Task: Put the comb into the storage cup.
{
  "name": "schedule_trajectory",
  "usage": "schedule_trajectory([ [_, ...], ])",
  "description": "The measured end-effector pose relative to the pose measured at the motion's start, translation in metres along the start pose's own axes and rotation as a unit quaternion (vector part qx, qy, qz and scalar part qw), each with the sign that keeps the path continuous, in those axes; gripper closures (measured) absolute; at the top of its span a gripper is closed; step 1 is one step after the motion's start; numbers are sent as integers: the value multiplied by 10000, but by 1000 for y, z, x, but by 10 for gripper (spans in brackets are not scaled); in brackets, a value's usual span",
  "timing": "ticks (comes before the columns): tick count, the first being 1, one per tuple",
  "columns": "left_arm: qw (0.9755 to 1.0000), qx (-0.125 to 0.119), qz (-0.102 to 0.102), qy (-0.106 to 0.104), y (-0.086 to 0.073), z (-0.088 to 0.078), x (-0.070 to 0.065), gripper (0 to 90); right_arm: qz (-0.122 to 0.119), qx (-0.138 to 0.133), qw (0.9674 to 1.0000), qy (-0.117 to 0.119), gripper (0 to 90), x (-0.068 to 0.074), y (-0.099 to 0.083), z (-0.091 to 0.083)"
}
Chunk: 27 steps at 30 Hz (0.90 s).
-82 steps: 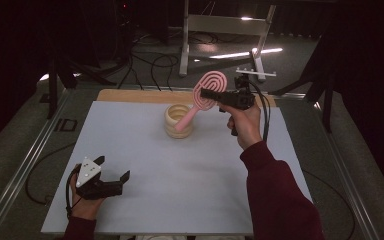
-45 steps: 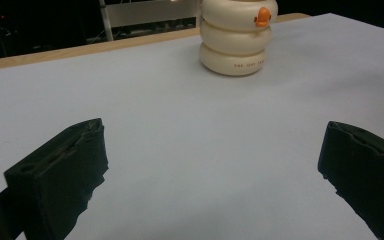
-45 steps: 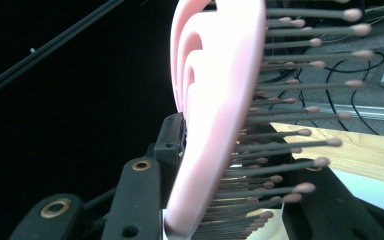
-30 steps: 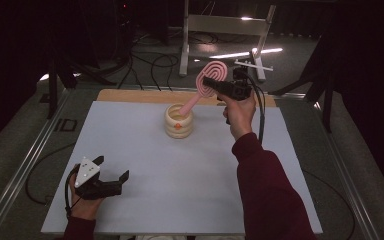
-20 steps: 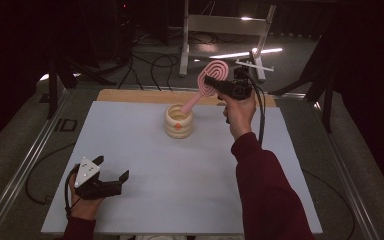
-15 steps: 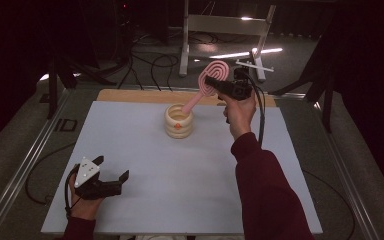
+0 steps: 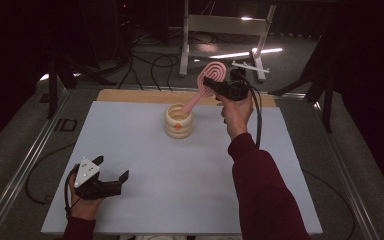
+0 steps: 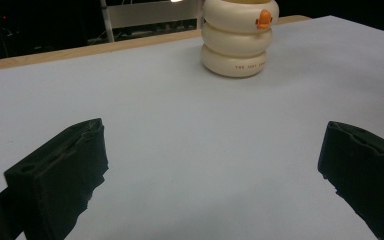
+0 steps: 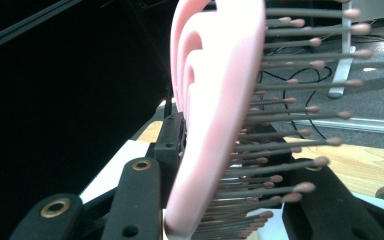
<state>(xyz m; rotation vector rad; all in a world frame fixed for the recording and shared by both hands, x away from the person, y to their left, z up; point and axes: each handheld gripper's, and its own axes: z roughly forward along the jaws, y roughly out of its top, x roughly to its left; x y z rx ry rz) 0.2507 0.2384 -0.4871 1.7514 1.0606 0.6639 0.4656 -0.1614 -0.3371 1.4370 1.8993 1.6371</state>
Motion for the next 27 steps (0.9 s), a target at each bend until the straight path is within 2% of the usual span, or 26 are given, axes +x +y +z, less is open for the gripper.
schedule_trajectory([
  [27, 10000, -1, -10, -15, 0, 0, 1, 2, -48, 74, 9998, -189, 638, 2, -10, 15],
])
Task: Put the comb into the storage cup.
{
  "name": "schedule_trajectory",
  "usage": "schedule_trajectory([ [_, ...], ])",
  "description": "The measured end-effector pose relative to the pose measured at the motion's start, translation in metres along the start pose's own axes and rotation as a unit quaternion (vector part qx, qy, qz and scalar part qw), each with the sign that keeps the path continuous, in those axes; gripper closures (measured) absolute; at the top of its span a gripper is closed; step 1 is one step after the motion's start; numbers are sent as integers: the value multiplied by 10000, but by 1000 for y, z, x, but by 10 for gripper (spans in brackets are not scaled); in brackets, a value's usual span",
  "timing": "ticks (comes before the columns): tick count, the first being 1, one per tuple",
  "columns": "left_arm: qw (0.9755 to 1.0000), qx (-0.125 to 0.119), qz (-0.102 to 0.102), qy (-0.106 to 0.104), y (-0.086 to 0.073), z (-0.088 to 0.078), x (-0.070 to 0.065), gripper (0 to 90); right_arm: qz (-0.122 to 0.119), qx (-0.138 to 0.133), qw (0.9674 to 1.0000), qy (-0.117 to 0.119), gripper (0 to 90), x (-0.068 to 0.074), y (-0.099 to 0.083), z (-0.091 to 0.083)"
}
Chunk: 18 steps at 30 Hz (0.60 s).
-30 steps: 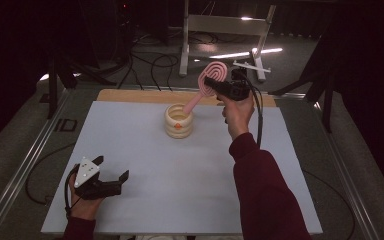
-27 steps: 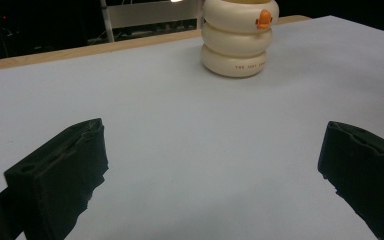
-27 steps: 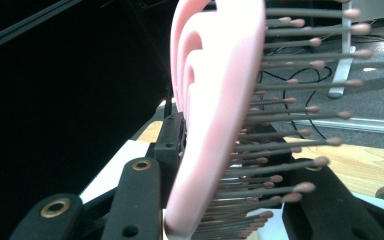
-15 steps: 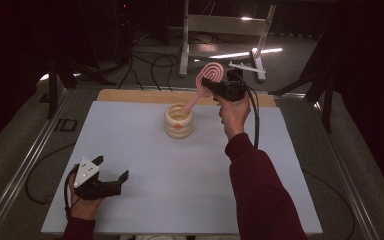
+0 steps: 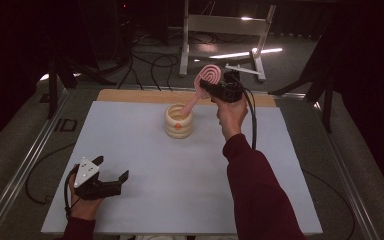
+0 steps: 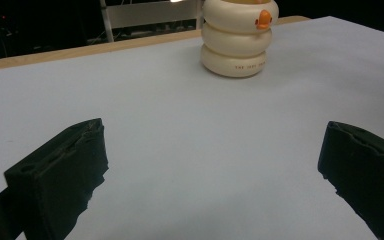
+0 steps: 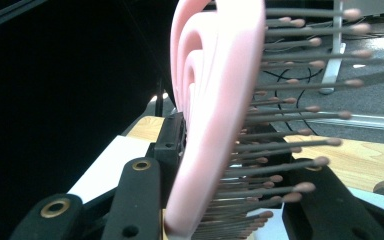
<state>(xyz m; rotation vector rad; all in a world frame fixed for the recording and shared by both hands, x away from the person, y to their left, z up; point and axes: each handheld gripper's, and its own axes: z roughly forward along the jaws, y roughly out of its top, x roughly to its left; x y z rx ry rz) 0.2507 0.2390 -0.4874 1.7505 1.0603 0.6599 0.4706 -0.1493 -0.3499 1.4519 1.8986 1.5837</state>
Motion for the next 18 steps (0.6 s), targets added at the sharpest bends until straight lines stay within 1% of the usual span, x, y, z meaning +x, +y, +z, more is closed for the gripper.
schedule_trajectory([
  [6, 10000, 9, 7, -4, 0, 0, 0, 2, -49, 27, 10000, -8, 638, 2, -3, 4],
  [9, 10000, 7, 6, -3, 0, 0, 0, 2, -31, 58, 10000, 11, 638, 2, -4, 6],
  [18, 10000, -4, 5, 1, 0, 0, 0, 2, -59, 100, 9999, -110, 638, 3, -8, 11],
])
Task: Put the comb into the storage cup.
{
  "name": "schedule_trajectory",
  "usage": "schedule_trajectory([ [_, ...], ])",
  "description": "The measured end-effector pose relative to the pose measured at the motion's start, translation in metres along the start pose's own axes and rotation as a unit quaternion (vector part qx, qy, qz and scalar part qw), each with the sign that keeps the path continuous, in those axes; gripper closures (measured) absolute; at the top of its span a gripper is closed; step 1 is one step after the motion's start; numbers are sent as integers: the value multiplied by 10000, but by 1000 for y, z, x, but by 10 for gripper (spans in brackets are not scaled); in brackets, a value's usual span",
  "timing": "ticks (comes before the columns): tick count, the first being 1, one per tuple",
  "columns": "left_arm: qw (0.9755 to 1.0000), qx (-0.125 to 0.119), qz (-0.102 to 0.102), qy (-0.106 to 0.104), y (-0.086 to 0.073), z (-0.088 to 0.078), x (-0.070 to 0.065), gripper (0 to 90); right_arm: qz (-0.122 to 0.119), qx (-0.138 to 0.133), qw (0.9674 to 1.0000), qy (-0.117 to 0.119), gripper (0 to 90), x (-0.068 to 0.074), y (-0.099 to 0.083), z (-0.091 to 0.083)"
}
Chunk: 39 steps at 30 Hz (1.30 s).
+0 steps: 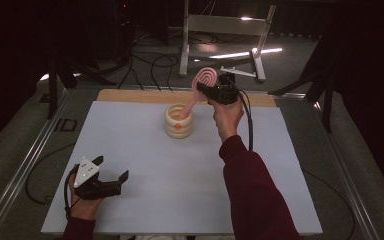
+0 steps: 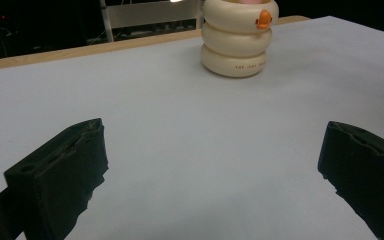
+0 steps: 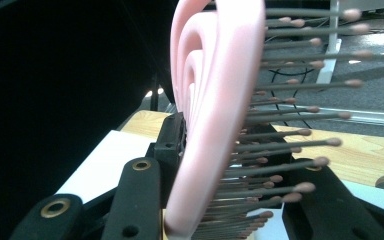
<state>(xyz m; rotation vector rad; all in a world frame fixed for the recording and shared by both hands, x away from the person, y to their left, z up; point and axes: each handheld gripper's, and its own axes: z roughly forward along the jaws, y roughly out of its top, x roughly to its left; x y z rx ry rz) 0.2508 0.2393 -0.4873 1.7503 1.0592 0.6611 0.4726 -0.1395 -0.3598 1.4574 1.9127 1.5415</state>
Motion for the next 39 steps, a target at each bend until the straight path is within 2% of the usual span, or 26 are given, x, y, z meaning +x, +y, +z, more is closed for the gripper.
schedule_trajectory([
  [39, 10000, -3, 7, -4, 0, -1, 0, 2, 82, 107, 9999, -80, 638, 0, -15, 16],
])
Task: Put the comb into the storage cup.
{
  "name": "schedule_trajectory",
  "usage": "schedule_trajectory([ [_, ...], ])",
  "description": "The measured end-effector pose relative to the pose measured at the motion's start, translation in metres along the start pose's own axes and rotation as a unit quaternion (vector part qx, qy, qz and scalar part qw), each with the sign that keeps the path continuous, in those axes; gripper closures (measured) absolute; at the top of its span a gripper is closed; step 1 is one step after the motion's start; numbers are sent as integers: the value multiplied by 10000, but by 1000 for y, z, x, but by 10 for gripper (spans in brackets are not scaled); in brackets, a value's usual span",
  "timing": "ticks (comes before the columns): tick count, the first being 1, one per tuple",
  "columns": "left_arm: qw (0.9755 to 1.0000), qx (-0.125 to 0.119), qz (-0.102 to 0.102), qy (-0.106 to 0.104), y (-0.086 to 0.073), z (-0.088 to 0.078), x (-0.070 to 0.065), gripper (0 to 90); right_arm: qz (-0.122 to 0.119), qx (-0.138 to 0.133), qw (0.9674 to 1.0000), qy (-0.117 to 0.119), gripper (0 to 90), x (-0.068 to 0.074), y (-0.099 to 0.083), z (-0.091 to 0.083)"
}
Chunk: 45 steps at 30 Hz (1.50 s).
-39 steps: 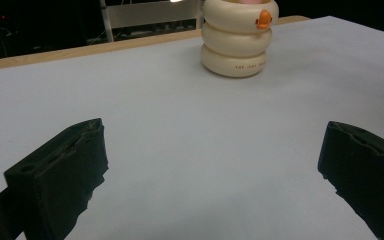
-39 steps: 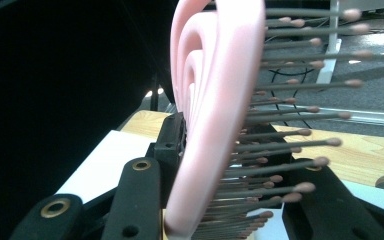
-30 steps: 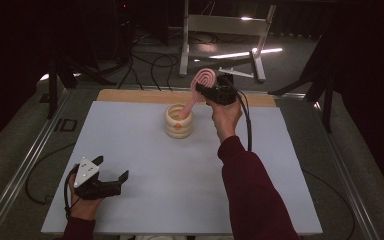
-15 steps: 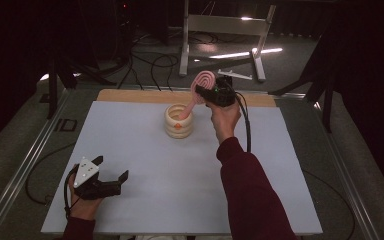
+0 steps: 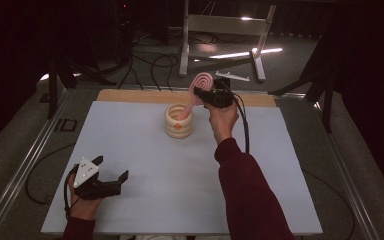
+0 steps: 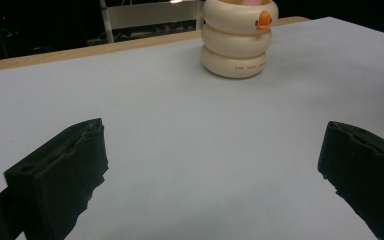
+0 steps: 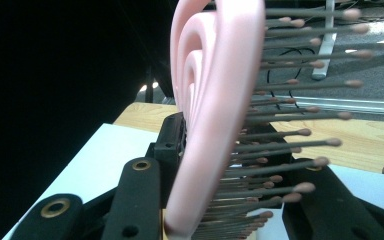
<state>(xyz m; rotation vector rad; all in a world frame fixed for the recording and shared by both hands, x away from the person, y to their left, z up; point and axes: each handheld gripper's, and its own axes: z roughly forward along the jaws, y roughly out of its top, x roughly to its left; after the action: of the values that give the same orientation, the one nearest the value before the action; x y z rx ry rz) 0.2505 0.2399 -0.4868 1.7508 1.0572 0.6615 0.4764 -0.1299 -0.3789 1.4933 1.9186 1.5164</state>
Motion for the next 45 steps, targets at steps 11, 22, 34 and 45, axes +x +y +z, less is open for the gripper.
schedule_trajectory([
  [11, 10000, -2, -4, -5, 0, 0, 0, 2, 57, 59, 10000, 14, 638, -1, -8, 6],
  [22, 10000, 10, -1, -15, 0, 1, -1, 2, 109, 73, 9999, 8, 638, 0, -12, 10],
  [34, 10000, 3, 0, -12, 0, 1, 0, 2, 95, 105, 9999, 30, 638, 5, -16, 15],
  [45, 10000, -2, 8, -11, 0, 0, 0, 2, 120, 139, 9998, 42, 638, 7, -22, 21],
])
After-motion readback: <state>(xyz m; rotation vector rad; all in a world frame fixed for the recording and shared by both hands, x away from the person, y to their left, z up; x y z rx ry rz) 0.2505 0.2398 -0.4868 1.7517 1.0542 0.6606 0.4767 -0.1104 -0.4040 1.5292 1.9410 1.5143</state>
